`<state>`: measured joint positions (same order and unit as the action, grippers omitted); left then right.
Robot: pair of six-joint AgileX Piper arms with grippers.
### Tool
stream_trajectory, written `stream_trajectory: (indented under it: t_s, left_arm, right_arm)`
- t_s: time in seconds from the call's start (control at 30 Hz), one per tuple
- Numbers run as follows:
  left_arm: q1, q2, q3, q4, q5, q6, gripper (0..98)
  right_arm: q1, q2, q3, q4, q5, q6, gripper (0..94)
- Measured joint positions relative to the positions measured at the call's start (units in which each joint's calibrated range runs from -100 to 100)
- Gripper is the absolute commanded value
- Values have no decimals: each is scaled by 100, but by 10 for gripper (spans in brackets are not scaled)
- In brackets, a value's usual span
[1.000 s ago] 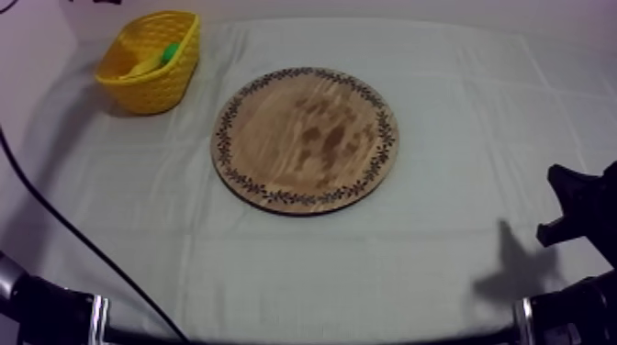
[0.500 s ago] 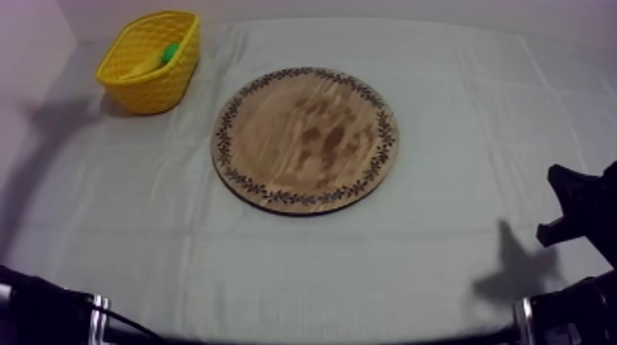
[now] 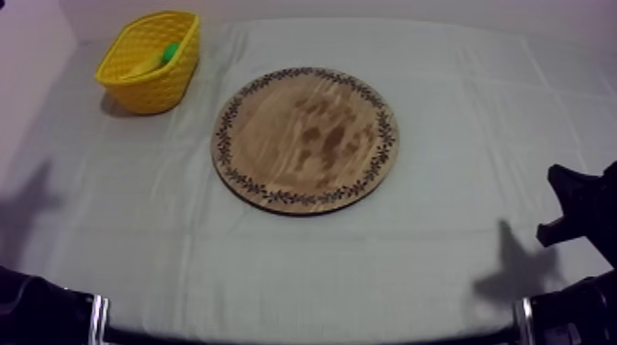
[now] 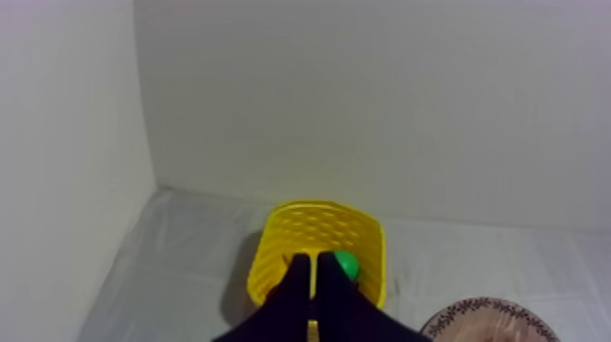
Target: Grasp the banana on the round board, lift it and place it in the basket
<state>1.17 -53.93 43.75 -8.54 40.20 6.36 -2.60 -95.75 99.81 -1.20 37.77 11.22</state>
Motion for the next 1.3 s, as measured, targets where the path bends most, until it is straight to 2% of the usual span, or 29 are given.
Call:
stream_trajectory:
  t_s: [0.37,0.77,1.1,1.2,1.3]
  left_arm:
    - [-51,-2394,2815,-67,-843,27,0]
    - [6,-3904,5046,-45,-1000,-181,0]
    - [-62,-4495,5598,446,-911,-602,0]
    - [-63,-4550,5613,520,-887,-671,0]
    - [-19,-4571,5621,496,-940,-667,0]
  right_arm:
    - [0,0,0,0,0,0,3]
    - [0,0,0,0,0,0,3]
    - [0,0,0,0,0,0,3]
    - [0,0,0,0,0,11,3]
    - [0,0,0,0,0,15,3]
